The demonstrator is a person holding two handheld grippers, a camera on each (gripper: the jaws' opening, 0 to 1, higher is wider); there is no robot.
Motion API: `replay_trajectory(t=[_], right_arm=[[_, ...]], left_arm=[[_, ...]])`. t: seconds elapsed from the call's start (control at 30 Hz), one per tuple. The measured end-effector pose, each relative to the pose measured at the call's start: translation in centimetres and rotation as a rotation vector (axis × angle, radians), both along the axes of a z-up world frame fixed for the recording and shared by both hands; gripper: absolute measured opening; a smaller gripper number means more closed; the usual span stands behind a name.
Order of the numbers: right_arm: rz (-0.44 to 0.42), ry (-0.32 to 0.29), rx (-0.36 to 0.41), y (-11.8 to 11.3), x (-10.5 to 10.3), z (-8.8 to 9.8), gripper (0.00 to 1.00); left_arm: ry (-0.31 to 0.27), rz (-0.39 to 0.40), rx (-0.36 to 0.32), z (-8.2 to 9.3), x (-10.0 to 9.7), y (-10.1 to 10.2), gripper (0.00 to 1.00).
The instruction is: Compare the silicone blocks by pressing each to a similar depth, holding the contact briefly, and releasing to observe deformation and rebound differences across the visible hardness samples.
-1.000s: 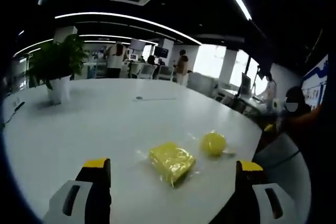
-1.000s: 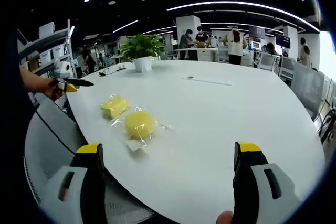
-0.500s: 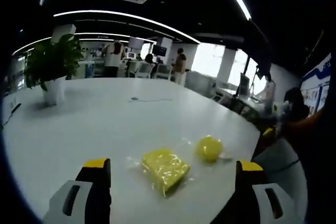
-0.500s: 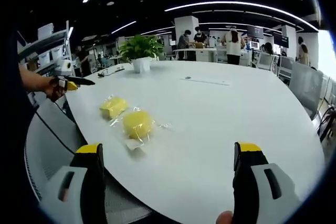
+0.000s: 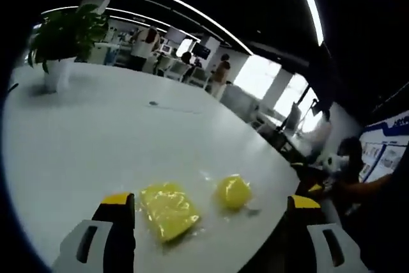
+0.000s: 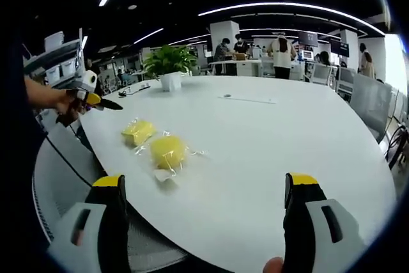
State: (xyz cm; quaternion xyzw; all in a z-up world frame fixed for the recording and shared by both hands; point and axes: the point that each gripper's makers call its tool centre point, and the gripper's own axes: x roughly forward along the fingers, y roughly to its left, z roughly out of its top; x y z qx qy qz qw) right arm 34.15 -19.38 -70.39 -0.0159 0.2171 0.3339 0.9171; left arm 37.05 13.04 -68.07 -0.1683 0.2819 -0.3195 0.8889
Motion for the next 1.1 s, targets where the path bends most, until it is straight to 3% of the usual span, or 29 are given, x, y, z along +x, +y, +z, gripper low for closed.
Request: replay_trajectory(t=[0.27, 0.67, 0.83, 0.97, 1.1], right_arm=[[0.002, 0.003, 0.005, 0.2, 0.1, -0.1, 0.97], [0.002, 0.008, 0.011, 0.2, 0.2, 0.0, 0.97], [-0.005, 0.011, 0.019, 0.3, 0.3, 0.0, 0.97], [-0.008, 0.013, 0.025, 0.4, 0.3, 0.0, 0.97], [-0.008, 0.009, 0.028, 0.5, 0.3, 0.2, 0.97]], left_arm=[[0.005, -0.072, 0.033, -0.2, 1.6, -2.2, 1.0], [0.034, -0.184, 0.144, -2.3, 4.6, -4.0, 0.98], [0.082, -0.189, 0.091, -2.4, 5.5, -5.0, 0.91], [0.089, -0.164, 0.054, -2.5, 6.5, -5.6, 0.89], [0.132, -0.17, 0.032, -3.2, 6.7, -6.7, 0.88]])
